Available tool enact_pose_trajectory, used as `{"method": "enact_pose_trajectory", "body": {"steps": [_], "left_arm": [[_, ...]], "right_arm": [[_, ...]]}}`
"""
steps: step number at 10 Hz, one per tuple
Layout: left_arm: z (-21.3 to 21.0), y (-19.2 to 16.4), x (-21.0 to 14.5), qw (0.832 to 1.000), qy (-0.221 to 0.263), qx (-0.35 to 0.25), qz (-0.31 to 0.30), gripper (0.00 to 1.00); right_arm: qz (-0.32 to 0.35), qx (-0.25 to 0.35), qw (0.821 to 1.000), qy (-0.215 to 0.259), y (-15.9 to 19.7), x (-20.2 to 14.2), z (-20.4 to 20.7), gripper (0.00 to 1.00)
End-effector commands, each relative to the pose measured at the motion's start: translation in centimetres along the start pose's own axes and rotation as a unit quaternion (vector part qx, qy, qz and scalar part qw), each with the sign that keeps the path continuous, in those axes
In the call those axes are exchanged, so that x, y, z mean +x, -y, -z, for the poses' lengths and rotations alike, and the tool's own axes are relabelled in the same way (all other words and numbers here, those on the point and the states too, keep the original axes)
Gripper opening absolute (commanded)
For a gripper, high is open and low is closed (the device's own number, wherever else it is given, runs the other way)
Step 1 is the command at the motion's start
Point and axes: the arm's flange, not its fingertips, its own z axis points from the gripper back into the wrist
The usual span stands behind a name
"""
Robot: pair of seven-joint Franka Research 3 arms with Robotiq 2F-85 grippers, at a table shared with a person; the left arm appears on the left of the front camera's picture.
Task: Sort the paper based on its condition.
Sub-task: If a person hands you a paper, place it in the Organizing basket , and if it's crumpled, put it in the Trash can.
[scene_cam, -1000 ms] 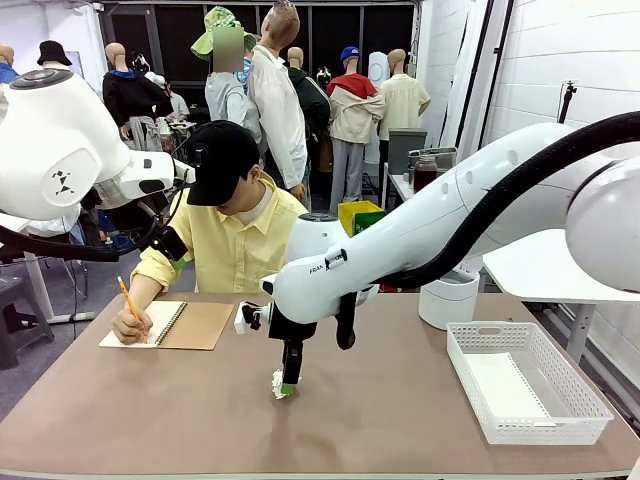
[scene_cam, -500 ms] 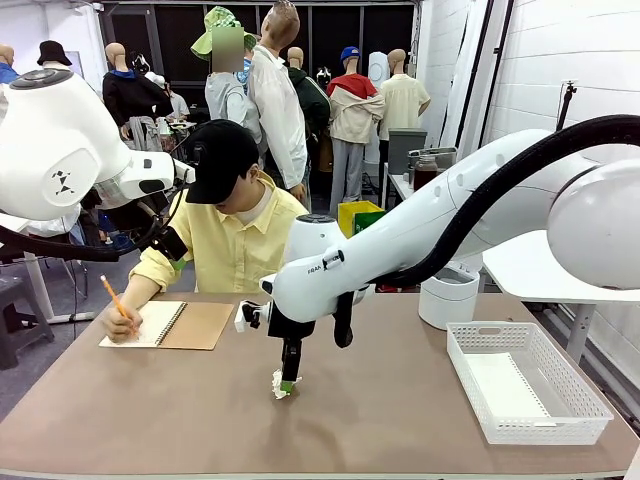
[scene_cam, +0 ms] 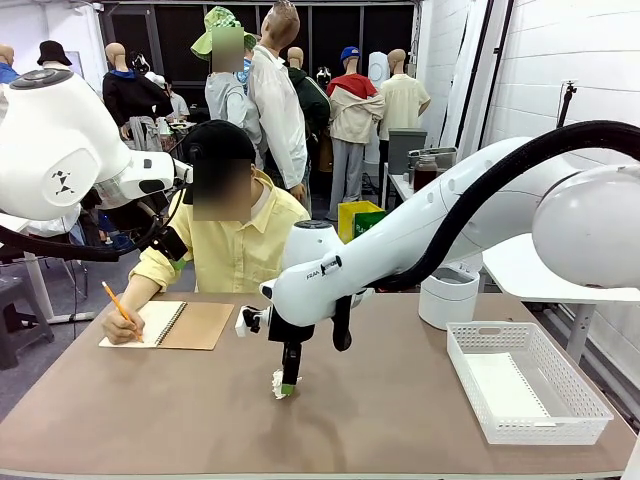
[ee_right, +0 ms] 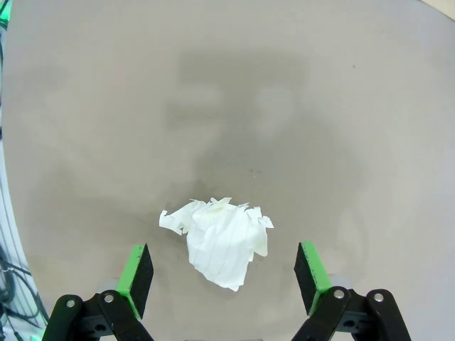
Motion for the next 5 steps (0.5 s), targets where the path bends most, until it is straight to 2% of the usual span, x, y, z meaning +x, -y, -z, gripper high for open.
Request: {"method": "enact_pose_trajectory", "body": {"steps": [1, 5], "left_arm": [[-0.01, -0.09, -0.02, 1.0, 0.003, -0.001, 0.001, 1.0], [-0.01, -0.09, -0.02, 1.0, 0.003, -0.001, 0.001, 1.0]], "right_arm": [[0.009, 0.002, 1.0, -0.013, 0.5, 0.72, 0.32, 1.0], [0.016, 0.015, 1.0, -0.014, 0.89, 0.97, 0.94, 1.0]]}}
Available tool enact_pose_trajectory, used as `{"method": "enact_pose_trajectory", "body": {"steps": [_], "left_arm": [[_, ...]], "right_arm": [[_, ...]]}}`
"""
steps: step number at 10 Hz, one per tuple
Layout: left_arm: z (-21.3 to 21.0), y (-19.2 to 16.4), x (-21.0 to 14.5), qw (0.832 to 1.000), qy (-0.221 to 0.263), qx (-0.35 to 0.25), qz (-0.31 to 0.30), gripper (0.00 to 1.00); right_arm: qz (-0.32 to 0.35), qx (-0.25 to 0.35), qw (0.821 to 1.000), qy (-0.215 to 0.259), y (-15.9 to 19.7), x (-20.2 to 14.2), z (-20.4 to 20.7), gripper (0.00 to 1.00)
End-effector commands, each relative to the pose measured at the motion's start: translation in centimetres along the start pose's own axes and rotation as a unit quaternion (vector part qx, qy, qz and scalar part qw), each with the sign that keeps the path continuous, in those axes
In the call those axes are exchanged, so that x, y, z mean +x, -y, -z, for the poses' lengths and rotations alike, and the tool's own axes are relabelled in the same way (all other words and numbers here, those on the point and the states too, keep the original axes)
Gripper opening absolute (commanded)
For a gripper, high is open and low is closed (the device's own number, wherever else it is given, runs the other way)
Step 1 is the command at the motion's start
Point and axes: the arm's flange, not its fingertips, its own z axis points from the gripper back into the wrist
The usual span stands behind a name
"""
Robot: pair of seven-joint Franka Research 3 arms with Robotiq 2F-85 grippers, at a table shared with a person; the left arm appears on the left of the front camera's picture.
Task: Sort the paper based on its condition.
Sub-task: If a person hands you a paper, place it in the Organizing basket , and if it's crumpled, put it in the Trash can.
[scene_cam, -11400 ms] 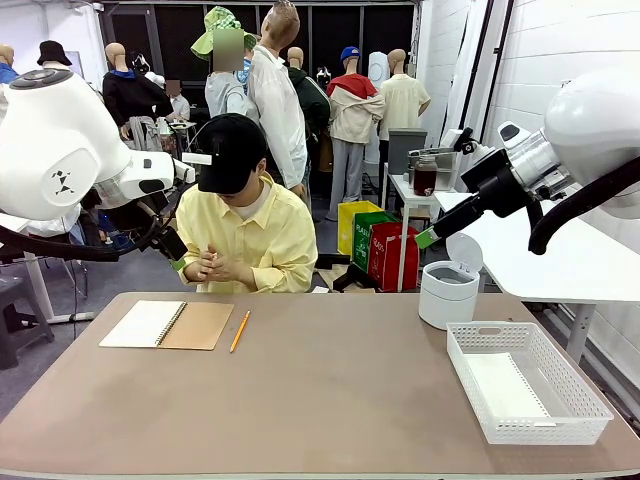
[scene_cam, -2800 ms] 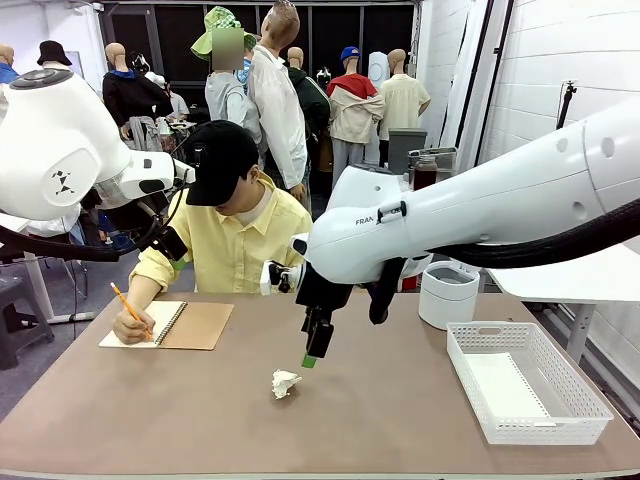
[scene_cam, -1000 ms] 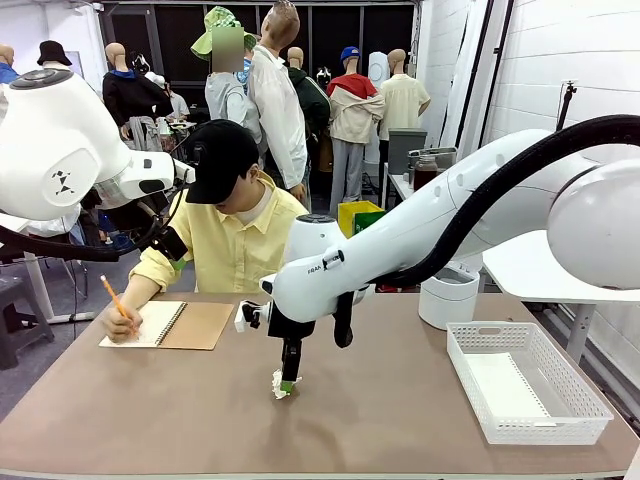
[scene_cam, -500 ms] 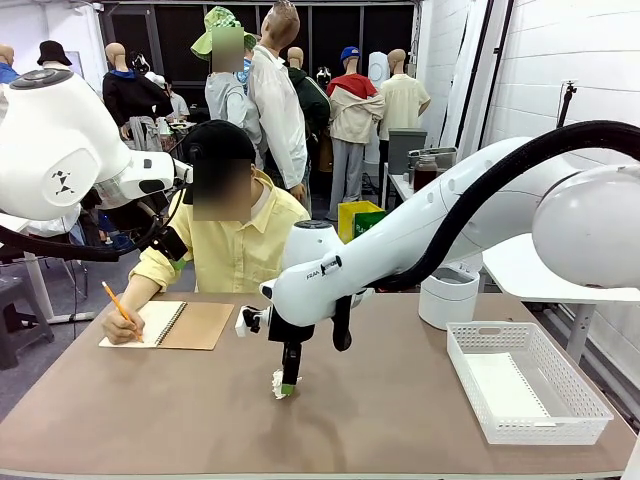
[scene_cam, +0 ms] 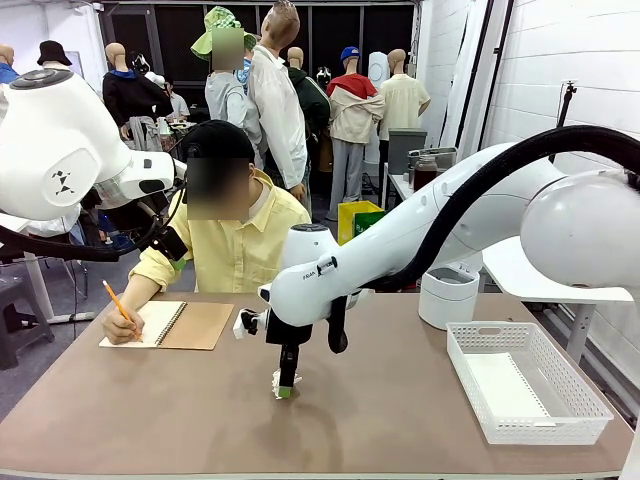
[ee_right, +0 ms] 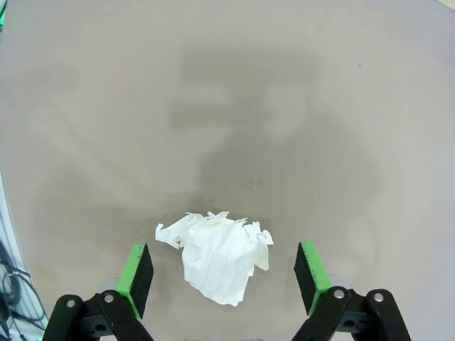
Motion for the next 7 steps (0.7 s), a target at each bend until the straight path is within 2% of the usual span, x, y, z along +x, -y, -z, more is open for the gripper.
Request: {"method": "enact_pose_trajectory", "body": {"steps": [1, 2, 3, 5, 7], "left_arm": [[-0.01, -0.09, -0.02, 1.0, 0.003, -0.001, 0.001, 1.0], [-0.01, -0.09, -0.02, 1.0, 0.003, -0.001, 0.001, 1.0], [-0.01, -0.09, -0.02, 1.0, 0.003, -0.001, 0.001, 1.0], [-0.01, -0.09, -0.02, 1.0, 0.003, -0.001, 0.001, 1.0], [-0.01, -0.09, -0.02, 1.0, 0.003, -0.001, 0.001, 1.0]], "right_arm": [[0.007, 0.008, 1.0, -0.009, 0.39, 0.7, 0.11, 1.0], [0.01, 0.012, 1.0, -0.009, 0.41, 0.73, 0.28, 0.95], [0.014, 0.014, 1.0, -0.01, 0.45, 0.78, 0.34, 0.76], [0.018, 0.02, 1.0, -0.011, 0.54, 0.87, 0.33, 0.53], [0.021, 0.021, 0.999, -0.015, 0.61, 0.86, 0.31, 0.13]]}}
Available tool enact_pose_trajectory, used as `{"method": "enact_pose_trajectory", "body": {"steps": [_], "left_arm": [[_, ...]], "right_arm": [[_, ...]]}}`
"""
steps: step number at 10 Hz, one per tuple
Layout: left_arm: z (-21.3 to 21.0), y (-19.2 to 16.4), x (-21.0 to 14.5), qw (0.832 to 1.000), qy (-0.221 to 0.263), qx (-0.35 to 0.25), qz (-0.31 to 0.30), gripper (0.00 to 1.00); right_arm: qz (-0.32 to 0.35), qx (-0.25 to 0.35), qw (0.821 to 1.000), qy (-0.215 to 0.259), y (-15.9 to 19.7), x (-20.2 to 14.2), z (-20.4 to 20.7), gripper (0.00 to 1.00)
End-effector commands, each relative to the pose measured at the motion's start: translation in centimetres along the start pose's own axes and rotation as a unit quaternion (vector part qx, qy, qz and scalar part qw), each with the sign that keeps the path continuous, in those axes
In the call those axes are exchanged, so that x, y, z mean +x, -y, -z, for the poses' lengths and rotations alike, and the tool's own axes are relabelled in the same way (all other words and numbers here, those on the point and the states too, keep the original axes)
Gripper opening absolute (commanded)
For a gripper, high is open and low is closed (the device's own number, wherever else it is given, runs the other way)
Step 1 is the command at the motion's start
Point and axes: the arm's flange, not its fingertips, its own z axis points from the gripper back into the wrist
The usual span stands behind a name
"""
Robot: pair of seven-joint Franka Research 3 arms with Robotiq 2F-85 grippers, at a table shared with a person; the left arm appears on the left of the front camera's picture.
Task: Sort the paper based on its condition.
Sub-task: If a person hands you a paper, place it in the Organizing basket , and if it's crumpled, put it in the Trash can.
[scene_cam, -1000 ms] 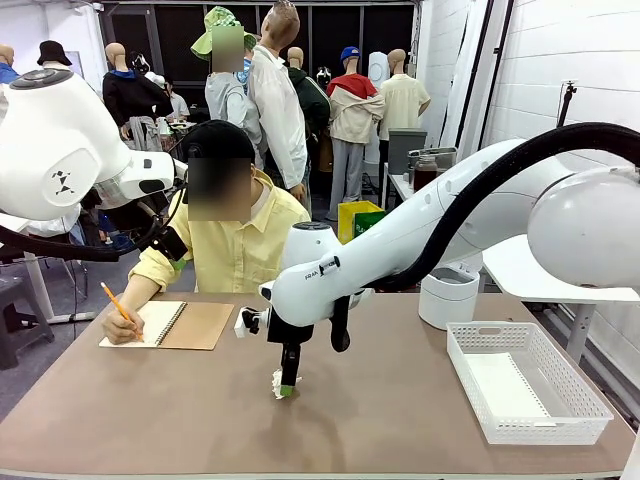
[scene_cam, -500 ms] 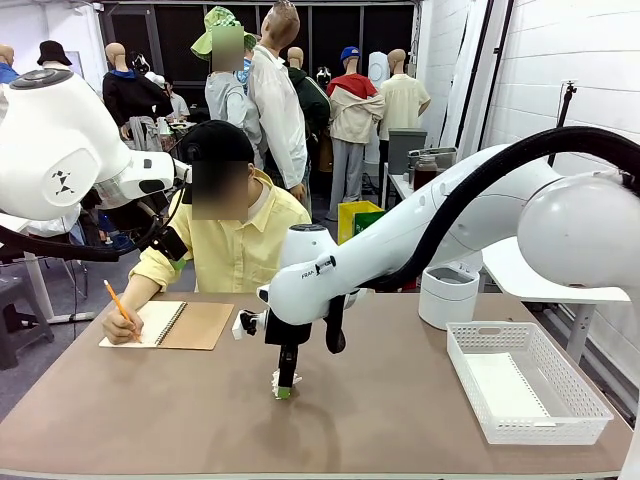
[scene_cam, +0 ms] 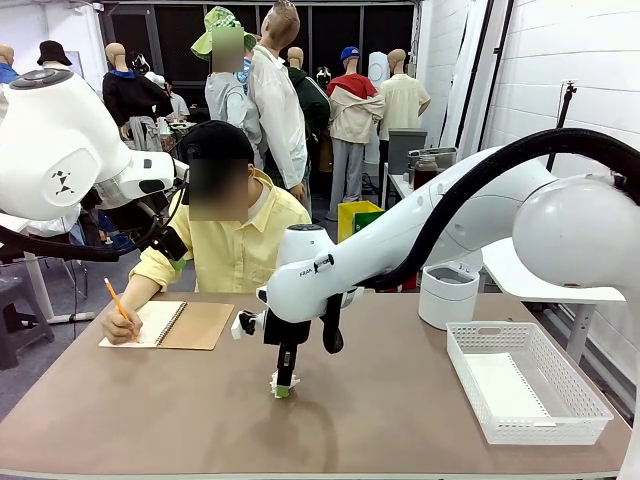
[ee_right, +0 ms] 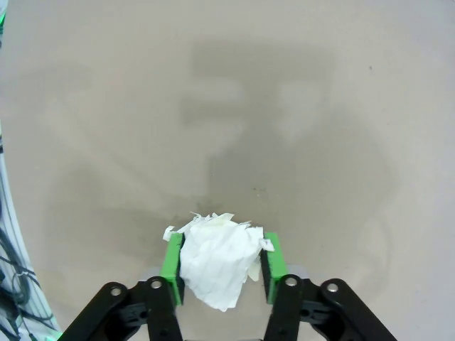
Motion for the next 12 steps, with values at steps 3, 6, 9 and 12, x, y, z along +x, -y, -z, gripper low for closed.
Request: {"method": "enact_pose_trajectory", "body": {"steps": [3, 6, 9, 12], "left_arm": [[0.0, -0.1, 0.0, 1.0, 0.003, -0.001, 0.001, 1.0], [0.0, -0.1, 0.0, 1.0, 0.003, -0.001, 0.001, 1.0], [0.0, -0.1, 0.0, 1.0, 0.003, -0.001, 0.001, 1.0], [0.0, -0.1, 0.0, 1.0, 0.003, -0.001, 0.001, 1.0]], "right_arm": [[0.01, 0.001, 1.0, -0.011, 0.2, 0.4, 0.0, 0.0], [0.02, -0.002, 1.0, -0.001, -0.2, -0.5, -2.5, 0.0], [0.067, -0.051, 0.997, 0.0, 0.0, -5.8, -11.8, 0.0], [0.129, -0.116, 0.984, -0.03, 1.3, -10.6, -19.3, 0.0]]}}
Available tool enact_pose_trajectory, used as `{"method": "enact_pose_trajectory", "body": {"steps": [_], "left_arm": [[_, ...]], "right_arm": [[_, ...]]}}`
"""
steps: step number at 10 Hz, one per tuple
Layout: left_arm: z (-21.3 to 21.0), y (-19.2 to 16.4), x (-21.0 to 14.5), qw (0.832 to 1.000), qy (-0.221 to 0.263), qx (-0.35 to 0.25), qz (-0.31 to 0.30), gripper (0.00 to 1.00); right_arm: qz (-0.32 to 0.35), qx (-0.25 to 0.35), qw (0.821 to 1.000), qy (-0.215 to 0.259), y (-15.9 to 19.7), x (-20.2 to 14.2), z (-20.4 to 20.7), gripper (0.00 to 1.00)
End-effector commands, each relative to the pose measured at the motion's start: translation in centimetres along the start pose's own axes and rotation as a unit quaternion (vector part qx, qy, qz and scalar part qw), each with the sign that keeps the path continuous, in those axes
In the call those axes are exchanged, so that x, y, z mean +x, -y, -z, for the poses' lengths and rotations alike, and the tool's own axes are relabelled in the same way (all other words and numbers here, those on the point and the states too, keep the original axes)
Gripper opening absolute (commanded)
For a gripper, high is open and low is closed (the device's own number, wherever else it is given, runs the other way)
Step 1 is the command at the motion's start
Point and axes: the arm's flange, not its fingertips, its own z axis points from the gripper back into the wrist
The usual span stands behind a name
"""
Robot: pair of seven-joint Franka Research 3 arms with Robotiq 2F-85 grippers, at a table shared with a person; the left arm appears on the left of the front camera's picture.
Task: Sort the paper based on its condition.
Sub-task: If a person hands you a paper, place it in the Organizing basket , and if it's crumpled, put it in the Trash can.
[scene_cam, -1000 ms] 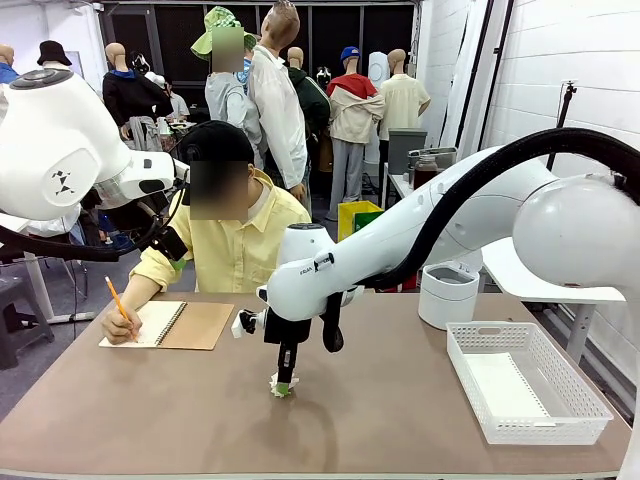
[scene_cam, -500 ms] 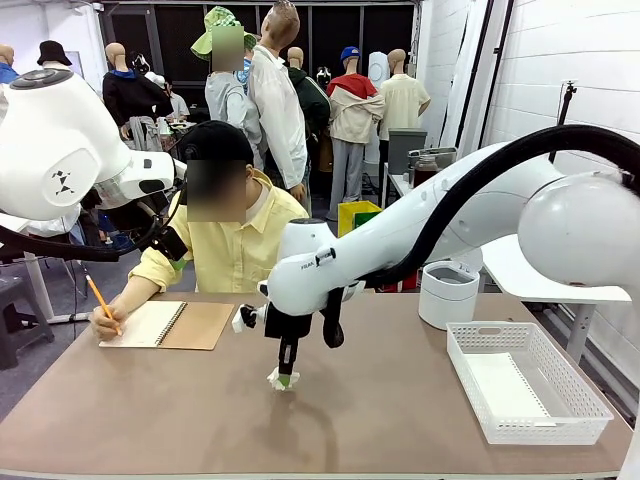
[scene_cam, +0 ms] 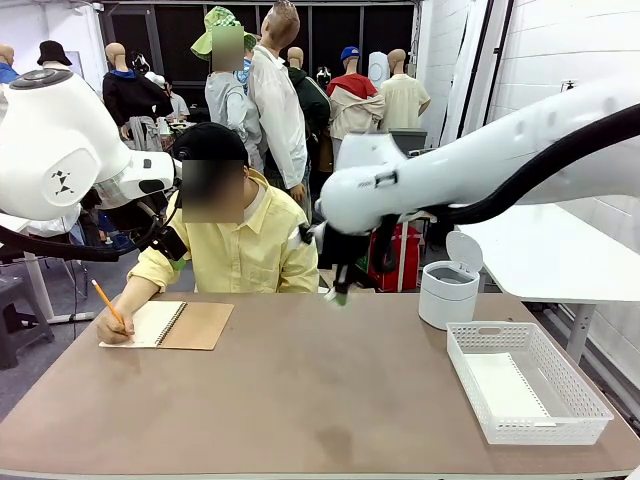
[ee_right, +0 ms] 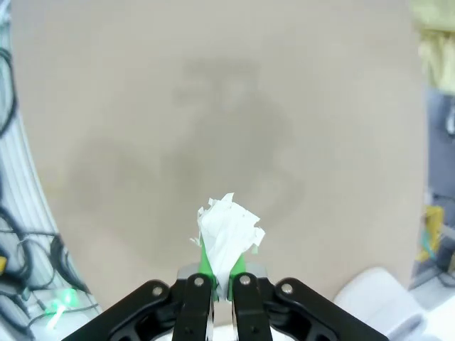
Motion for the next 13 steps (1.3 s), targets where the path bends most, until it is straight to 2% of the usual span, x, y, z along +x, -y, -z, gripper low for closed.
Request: {"method": "enact_pose_trajectory", "body": {"steps": [1, 3, 4, 5, 10, 11, 13], "left_arm": [[0.0, 0.0, 0.0, 1.0, 0.003, -0.001, 0.001, 1.0], [0.0, 0.0, 0.0, 1.0, 0.003, -0.001, 0.001, 1.0], [0.0, 0.0, 0.0, 1.0, 0.003, -0.001, 0.001, 1.0], [0.0, 0.0, 0.0, 1.0, 0.003, -0.001, 0.001, 1.0], [0.0, 0.0, 0.0, 1.0, 0.003, -0.001, 0.001, 1.0], [0.0, 0.0, 0.0, 1.0, 0.003, -0.001, 0.001, 1.0], [0.0, 0.0, 0.0, 1.0, 0.003, -0.001, 0.001, 1.0]], "right_arm": [[0.05, -0.036, 0.997, -0.04, 1.3, -2.7, -1.9, 0.0], [0.083, -0.046, 0.994, -0.053, 3.0, -5.0, -3.9, 0.0], [0.091, -0.051, 0.994, -0.044, 2.6, -5.5, -4.5, 0.0], [0.062, -0.042, 0.997, -0.033, 3.3, -5.3, -4.2, 0.0], [0.066, -0.043, 0.996, -0.036, 3.1, -5.2, -4.4, 0.0], [0.105, -0.08, 0.99, -0.046, 4.3, -5.6, -4.0, 0.0], [0.153, -0.107, 0.981, -0.054, 7.3, -7.1, -4.0, 0.0]]}}
